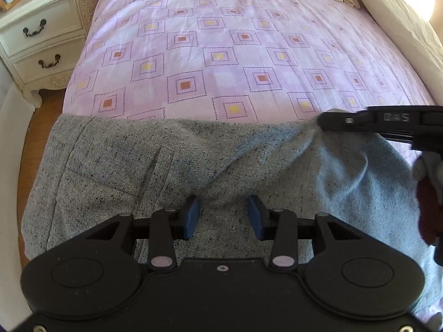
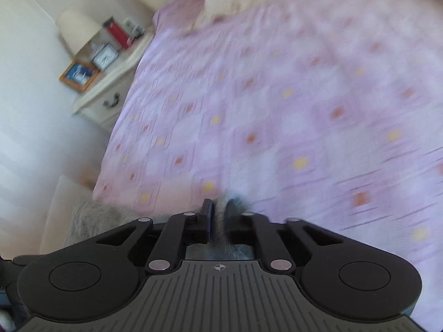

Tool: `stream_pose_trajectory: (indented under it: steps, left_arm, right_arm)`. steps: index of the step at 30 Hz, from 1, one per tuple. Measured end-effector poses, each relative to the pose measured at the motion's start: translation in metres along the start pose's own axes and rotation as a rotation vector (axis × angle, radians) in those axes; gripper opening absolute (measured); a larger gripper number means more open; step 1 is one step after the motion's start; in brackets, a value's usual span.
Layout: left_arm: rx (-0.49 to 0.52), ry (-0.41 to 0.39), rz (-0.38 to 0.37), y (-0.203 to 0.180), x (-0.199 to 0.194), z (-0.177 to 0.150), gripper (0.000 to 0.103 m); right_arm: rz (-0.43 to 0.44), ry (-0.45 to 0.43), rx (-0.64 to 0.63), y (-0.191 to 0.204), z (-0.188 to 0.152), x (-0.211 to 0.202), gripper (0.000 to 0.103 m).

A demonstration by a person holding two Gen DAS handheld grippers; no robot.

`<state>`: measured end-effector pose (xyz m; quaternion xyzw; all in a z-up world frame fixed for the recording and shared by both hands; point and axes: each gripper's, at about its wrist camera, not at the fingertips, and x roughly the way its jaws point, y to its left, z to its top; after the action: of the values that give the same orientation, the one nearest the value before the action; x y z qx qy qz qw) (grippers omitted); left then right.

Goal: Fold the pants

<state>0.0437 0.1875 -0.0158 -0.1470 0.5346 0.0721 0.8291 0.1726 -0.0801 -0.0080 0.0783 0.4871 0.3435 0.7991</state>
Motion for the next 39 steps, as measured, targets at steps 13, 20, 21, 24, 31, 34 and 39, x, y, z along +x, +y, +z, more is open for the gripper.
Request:
stream_pose_trajectory:
  steps: [13, 20, 21, 24, 31, 34, 39]
  left_arm:
    - [0.108, -0.187, -0.127, -0.017, -0.041, -0.004, 0.044]
    - [0.292, 0.171, -0.219, -0.053, -0.002, -0.015, 0.045]
    - [0.302, 0.190, -0.197, -0.056, 0.004, -0.015, 0.044]
    - [0.288, 0.189, -0.192, -0.058, 0.003, -0.013, 0.045]
    - [0.294, 0.184, -0.163, -0.066, 0.003, -0.014, 0.045]
    - [0.304, 0.168, -0.138, -0.068, 0.003, -0.013, 0.045]
    - [0.330, 0.121, -0.099, -0.075, -0.008, -0.014, 0.045]
  right_arm:
    - [-0.151, 0.027, -0.166, 0.000, -0.060, -0.047, 0.013]
    - [-0.326, -0.043, 0.025, -0.053, -0.044, -0.058, 0.009]
    - [-0.310, -0.059, 0.048, -0.056, -0.040, -0.070, 0.011]
    - [-0.257, -0.115, 0.101, -0.065, -0.025, -0.119, 0.011]
    - [-0.333, -0.200, 0.128, -0.098, -0.020, -0.240, 0.023]
    - [-0.392, -0.235, 0.142, -0.114, -0.036, -0.284, 0.024]
    - [-0.497, -0.302, 0.268, -0.161, -0.088, -0.331, 0.024]
